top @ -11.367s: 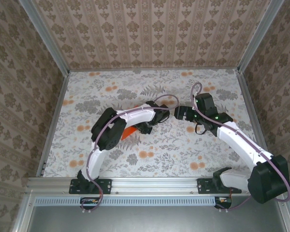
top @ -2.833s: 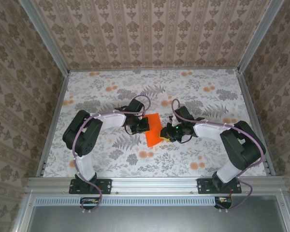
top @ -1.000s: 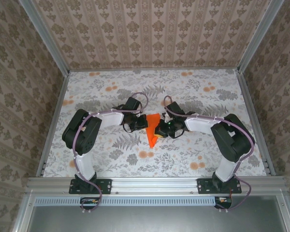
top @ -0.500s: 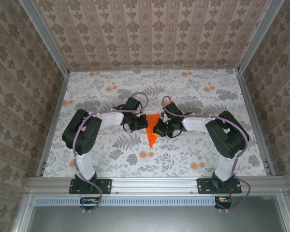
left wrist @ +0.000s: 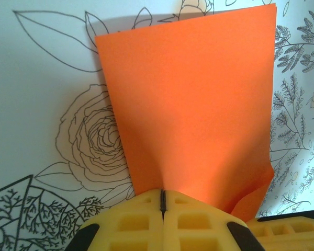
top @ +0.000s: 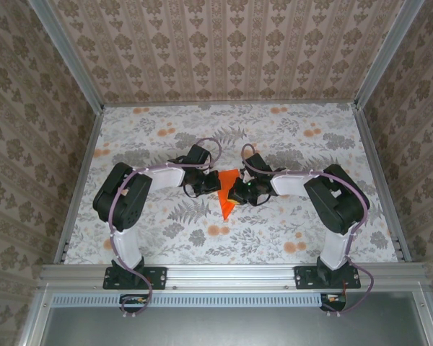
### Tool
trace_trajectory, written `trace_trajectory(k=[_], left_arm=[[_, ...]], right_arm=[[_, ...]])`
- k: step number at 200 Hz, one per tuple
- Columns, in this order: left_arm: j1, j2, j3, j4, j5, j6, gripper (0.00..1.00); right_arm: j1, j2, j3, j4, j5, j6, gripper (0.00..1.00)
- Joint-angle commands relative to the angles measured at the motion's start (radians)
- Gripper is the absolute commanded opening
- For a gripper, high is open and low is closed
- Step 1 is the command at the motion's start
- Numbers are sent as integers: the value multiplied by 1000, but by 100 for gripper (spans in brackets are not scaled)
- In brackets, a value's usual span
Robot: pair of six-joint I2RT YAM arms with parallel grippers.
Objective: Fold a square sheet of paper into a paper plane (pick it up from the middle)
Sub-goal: Third fold the triangle at the center of the table.
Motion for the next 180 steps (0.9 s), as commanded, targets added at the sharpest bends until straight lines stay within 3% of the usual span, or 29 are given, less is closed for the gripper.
trace_trajectory(k=[1, 180], left_arm=[[0, 46, -6, -49, -10, 7, 0], [-6, 57, -3, -49, -5, 5, 0]], right_arm=[[6, 25, 21, 4, 13, 0, 4], [7, 54, 34, 3, 2, -30, 4]])
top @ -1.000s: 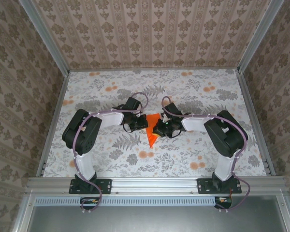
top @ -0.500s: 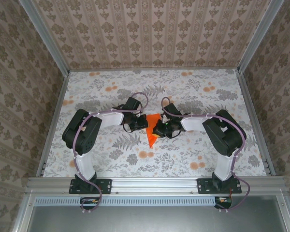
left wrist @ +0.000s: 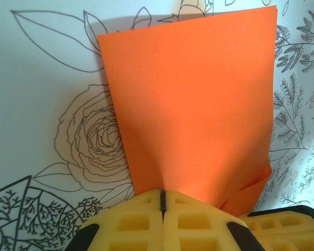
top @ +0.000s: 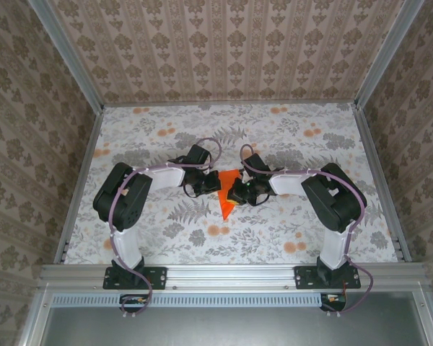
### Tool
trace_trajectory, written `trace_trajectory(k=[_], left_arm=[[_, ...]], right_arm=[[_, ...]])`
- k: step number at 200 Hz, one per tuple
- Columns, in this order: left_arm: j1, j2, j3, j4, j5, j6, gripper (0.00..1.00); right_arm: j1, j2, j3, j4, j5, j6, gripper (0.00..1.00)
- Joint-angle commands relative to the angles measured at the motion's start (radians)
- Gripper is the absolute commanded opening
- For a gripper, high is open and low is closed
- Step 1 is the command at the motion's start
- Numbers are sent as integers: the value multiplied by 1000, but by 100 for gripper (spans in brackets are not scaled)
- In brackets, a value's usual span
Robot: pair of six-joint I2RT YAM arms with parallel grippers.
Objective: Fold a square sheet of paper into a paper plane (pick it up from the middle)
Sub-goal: Third fold the triangle at the center of the table.
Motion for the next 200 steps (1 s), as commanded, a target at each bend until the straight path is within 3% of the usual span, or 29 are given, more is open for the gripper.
trace_trajectory(k=[1, 147, 200], left_arm=[[-6, 55, -3, -50, -9, 5, 0], [4, 3, 21, -104, -39, 24, 0], [13, -111, 22, -123, -63, 38, 12]], right_arm=[[5, 30, 21, 1, 5, -22, 4], [5, 46, 19, -46, 28, -46, 6], [5, 46, 16, -53, 32, -48, 12]])
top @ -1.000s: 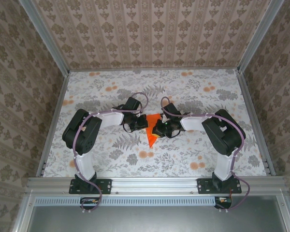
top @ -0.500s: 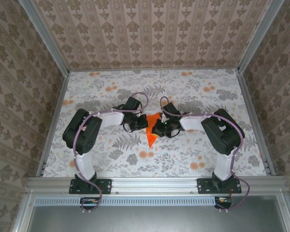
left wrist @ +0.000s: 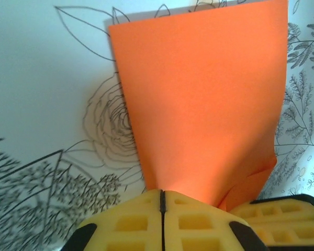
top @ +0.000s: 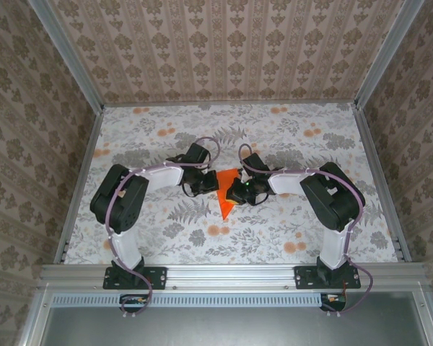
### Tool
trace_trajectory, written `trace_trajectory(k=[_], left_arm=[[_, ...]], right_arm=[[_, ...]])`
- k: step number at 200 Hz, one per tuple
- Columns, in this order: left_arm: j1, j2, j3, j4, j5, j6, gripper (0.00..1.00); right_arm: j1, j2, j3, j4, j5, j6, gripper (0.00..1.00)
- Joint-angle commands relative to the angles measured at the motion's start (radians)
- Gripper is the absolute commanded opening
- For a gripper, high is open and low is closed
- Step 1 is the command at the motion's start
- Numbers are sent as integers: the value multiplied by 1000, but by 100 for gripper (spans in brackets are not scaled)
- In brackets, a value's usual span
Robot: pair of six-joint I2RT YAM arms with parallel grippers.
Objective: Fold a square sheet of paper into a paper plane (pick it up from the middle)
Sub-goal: Third fold the triangle at the center of the table.
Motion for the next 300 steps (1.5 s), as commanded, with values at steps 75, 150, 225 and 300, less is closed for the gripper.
trace_trajectory(k=[75, 150, 225, 300], left_arm=[[3, -130, -93, 37, 5, -23, 18], [25, -172, -157, 59, -39, -92, 26], [17, -173, -172, 118, 29, -76, 24], [-32, -97, -105, 101, 71, -3, 14]], right_arm=[[5, 26, 3, -54, 37, -22, 30], [5, 23, 2, -62, 41, -27, 41], [4, 26, -1, -77, 49, -32, 34], [5, 27, -1, -93, 54, -40, 11]])
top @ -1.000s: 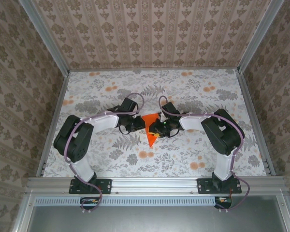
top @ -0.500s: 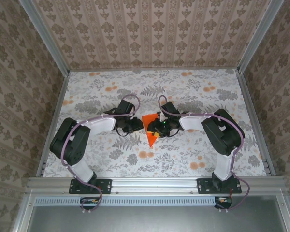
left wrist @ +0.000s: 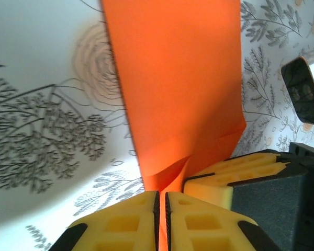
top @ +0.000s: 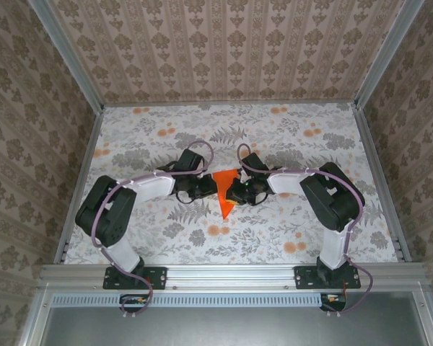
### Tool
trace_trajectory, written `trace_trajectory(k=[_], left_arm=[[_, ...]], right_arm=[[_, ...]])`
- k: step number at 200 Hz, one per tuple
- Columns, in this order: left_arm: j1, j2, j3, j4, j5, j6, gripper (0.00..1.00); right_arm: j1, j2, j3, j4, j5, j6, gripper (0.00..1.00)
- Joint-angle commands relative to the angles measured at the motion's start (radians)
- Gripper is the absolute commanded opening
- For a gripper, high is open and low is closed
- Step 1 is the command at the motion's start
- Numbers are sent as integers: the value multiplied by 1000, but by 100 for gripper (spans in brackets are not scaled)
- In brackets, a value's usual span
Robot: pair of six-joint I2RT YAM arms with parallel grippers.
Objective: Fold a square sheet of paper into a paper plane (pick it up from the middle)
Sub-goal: Third fold the triangle at the center of the table.
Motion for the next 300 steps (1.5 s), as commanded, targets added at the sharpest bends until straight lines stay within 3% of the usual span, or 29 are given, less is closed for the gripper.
trace_trajectory(k=[1, 144, 200, 300], left_arm=[[-17, 38, 44, -11, 23, 50, 14], [-35, 122, 91, -56, 36, 117, 17], [-36, 138, 97, -50, 50, 119, 12], [-36, 137, 103, -103, -20, 129, 1]], right_arm=[[0, 26, -19, -57, 33, -11, 11], [0, 24, -19, -55, 30, -12, 10], [0, 17, -16, -55, 28, -14, 10], [-6, -58, -4, -18, -21, -40, 11]])
